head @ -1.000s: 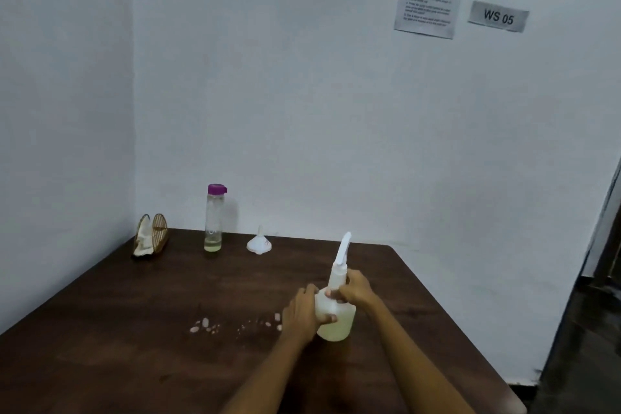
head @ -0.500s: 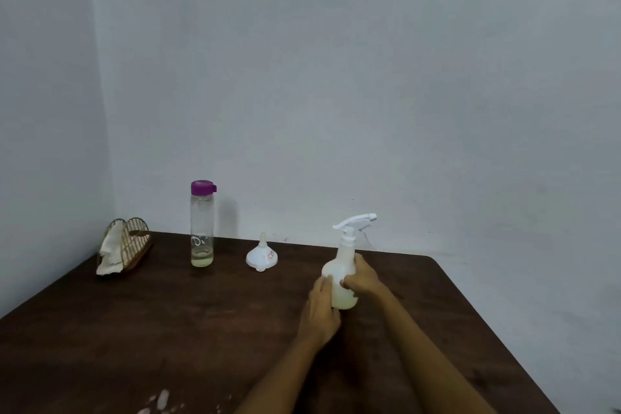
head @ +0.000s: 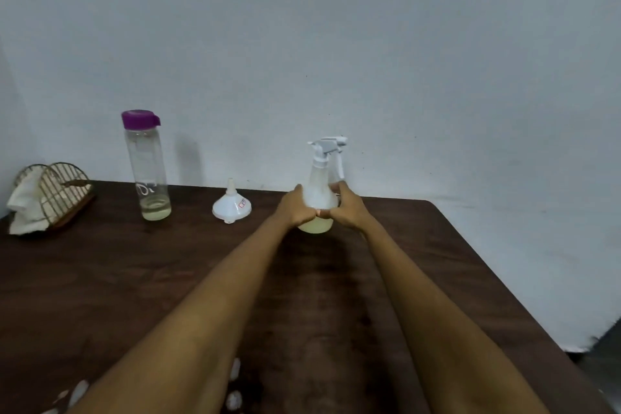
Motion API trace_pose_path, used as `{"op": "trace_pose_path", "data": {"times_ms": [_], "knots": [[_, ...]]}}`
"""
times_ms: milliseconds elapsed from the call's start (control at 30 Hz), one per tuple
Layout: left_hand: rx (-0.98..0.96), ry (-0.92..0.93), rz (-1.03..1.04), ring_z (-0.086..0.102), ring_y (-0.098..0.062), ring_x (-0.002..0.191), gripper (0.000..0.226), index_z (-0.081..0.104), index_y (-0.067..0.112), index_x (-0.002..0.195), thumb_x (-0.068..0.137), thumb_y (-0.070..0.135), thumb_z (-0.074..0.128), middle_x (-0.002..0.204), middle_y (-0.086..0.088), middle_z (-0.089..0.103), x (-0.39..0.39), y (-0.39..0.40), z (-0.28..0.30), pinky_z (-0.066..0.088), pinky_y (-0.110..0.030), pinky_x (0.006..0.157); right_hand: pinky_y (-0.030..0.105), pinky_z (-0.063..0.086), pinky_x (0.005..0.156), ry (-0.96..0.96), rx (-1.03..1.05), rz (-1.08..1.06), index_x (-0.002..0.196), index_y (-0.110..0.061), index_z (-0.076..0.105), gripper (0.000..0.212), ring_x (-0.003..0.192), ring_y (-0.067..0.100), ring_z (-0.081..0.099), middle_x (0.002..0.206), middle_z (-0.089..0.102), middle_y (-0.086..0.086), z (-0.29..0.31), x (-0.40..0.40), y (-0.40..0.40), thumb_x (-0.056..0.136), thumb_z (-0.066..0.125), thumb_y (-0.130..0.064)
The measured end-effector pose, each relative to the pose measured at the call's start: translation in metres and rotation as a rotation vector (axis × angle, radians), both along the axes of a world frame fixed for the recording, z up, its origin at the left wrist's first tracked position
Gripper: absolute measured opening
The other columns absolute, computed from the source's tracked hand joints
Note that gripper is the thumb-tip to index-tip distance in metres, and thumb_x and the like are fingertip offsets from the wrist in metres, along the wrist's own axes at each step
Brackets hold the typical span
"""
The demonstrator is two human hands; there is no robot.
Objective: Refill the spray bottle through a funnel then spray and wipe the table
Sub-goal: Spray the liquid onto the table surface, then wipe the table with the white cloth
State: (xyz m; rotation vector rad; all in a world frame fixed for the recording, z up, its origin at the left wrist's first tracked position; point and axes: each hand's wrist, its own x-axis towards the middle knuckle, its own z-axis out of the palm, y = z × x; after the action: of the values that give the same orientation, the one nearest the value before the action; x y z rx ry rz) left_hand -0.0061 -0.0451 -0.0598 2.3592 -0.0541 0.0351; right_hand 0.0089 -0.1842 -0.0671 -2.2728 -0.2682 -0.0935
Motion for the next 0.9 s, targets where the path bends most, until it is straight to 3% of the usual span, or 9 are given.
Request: {"op": "trace_pose_path", "data": {"times_ms": [100, 167, 333, 467, 567, 700, 800, 900], "knots": [[-0.186, 0.1, -0.024, 0.052, -0.025, 0.108, 0.079, 0.02, 0.013, 0.15, 0.082, 0.011, 0.061, 0.13, -0.007, 0.049, 0.011, 0.003, 0.0, 0.05, -0.03, 0.072, 0.039, 0.049, 0.092, -0.081, 0.014, -0.109, 0.125, -0.009, 0.044, 0.07, 0.116, 0.026, 0.053, 0.128, 0.054, 0.008, -0.004, 0.004, 0.009, 0.067, 0.081, -0.025], [-0.331, 0.139, -0.014, 0.049, -0.023, 0.109, 0.088, 0.007, 0.022, 0.154, 0.084, 0.013, 0.059, 0.142, -0.007, 0.04, 0.013, 0.003, -0.002, 0.048, -0.029, 0.067, 0.039, 0.048, 0.091, -0.117, -0.003, -0.177, 0.126, -0.01, 0.043, 0.069, 0.116, 0.026, 0.053, 0.128, 0.053, 0.008, -0.007, 0.008, 0.017, 0.069, 0.078, -0.028], [-0.486, 0.048, 0.07, 0.053, -0.021, 0.103, 0.075, 0.028, 0.02, 0.151, 0.083, 0.008, 0.055, 0.145, -0.008, 0.043, 0.02, 0.004, -0.007, 0.049, -0.028, 0.065, 0.043, 0.047, 0.092, -0.103, -0.007, -0.234, 0.128, -0.013, 0.042, 0.073, 0.118, 0.026, 0.052, 0.13, 0.052, 0.006, -0.009, 0.016, 0.026, 0.07, 0.077, -0.039], [-0.209, 0.034, 0.059, 0.049, -0.034, 0.125, 0.066, 0.029, 0.009, 0.149, 0.087, 0.005, 0.054, 0.144, -0.019, 0.037, 0.015, 0.002, 0.0, 0.045, -0.031, 0.091, 0.045, 0.046, 0.095, -0.061, -0.07, -0.245, 0.132, -0.015, 0.038, 0.073, 0.123, 0.03, 0.046, 0.132, 0.048, 0.009, -0.005, 0.012, 0.027, 0.073, 0.076, -0.037], [0.002, 0.035, 0.06, 0.041, -0.038, 0.129, 0.061, 0.025, -0.001, 0.144, 0.089, 0.006, 0.051, 0.142, -0.025, 0.031, 0.001, 0.011, 0.014, 0.04, -0.039, 0.107, 0.045, 0.043, 0.098, -0.081, -0.306, -0.262, 0.14, -0.016, 0.031, 0.078, 0.128, 0.032, 0.039, 0.134, 0.045, 0.014, 0.004, -0.004, 0.025, 0.077, 0.074, -0.031], [0.168, 0.034, 0.059, 0.038, -0.036, 0.134, 0.063, 0.022, 0.001, 0.148, 0.093, 0.01, 0.051, 0.148, -0.022, 0.027, -0.03, 0.047, 0.033, 0.038, -0.038, 0.109, 0.043, 0.043, 0.098, -0.199, -0.432, -0.28, 0.137, -0.013, 0.033, 0.073, 0.125, 0.031, 0.042, 0.133, 0.046, 0.014, 0.012, -0.043, 0.027, 0.079, 0.073, -0.029], [0.31, 0.038, 0.073, 0.046, -0.031, 0.129, 0.048, 0.04, 0.001, 0.14, 0.094, 0.015, 0.049, 0.143, -0.019, 0.041, -0.064, 0.087, 0.042, 0.042, -0.036, 0.105, 0.041, 0.043, 0.098, -0.158, -0.426, -0.252, 0.133, -0.012, 0.037, 0.064, 0.124, 0.029, 0.044, 0.132, 0.048, 0.013, 0.024, -0.079, 0.041, 0.082, 0.071, -0.031], [0.435, 0.181, 0.073, 0.05, -0.029, 0.128, 0.049, 0.04, 0.0, 0.141, 0.095, 0.014, 0.049, 0.141, -0.017, 0.048, -0.102, 0.131, 0.047, 0.041, -0.031, 0.103, 0.039, 0.044, 0.096, -0.129, -0.376, -0.228, 0.129, -0.011, 0.042, 0.057, 0.121, 0.029, 0.049, 0.129, 0.052, 0.013, 0.034, -0.112, 0.068, 0.083, 0.069, -0.032]]}}
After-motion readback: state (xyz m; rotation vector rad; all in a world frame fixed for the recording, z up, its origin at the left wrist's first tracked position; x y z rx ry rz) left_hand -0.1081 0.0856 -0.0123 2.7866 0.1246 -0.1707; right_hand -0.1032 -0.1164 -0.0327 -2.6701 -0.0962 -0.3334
